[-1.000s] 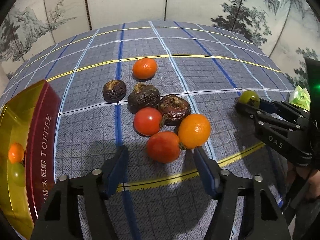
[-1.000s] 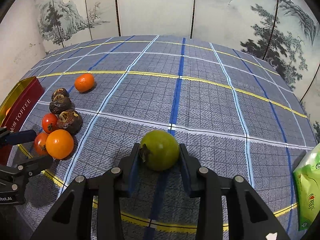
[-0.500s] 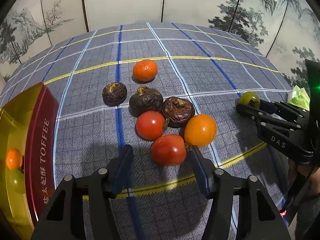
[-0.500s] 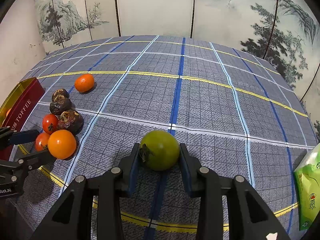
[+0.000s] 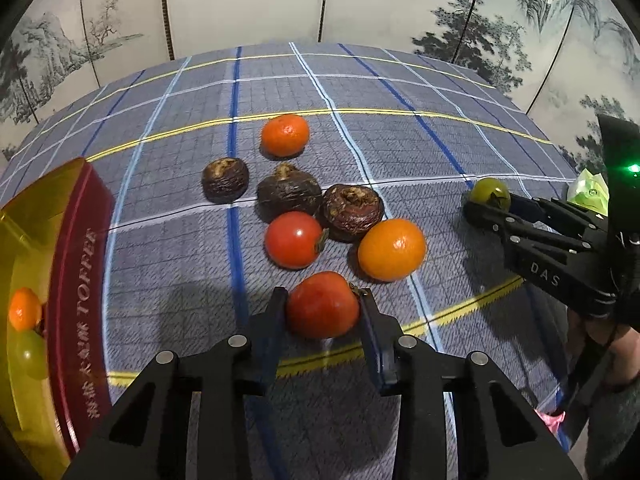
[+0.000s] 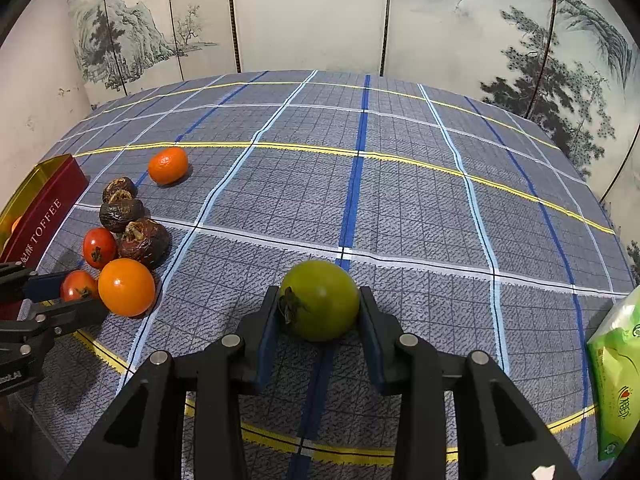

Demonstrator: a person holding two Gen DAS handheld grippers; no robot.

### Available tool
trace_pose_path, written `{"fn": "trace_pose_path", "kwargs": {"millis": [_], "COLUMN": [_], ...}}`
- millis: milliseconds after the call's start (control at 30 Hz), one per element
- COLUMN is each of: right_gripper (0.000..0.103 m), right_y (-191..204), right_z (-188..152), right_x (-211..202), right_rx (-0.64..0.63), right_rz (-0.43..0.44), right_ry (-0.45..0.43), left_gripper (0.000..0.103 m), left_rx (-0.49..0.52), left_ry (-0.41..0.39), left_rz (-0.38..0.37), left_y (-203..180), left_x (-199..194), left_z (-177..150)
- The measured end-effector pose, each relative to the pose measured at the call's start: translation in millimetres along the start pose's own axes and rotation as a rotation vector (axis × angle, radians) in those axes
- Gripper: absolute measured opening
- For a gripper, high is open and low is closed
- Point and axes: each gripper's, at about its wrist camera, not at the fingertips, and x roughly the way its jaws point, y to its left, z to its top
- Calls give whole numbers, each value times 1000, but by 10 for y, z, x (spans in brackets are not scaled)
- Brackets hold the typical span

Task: Organize fruits
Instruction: 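Carry the red tomato into the gold tray and open left gripper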

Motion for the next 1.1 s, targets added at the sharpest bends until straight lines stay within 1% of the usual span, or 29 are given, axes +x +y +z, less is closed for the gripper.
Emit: {"fn": "trace_pose_path", "kwargs": {"millis": [267, 567, 700, 933, 1100], "right_gripper": [35, 35, 35, 35, 35], "right_y": [6, 5, 7, 4, 5], "right_z": [-8, -8, -10, -9, -9], "right_x": [12, 11, 12, 11, 11], "right_rx": [0, 1, 0, 0, 0], "right_rz": [-1, -1, -2, -1, -1], "right_ry": [0, 0, 0, 0, 0], "left_gripper": [36, 36, 36, 36, 36], "left_rx": [-28, -116, -166, -266, -307], "left_ry": [-11, -58, -78, -81, -45], "left_rz": [33, 97, 154, 258, 318], "left_y": [142, 544, 858, 1483, 1866], "left_x": [-248, -634, -784, -956, -962], "left_z": [-41, -54, -68, -151, -250]}}
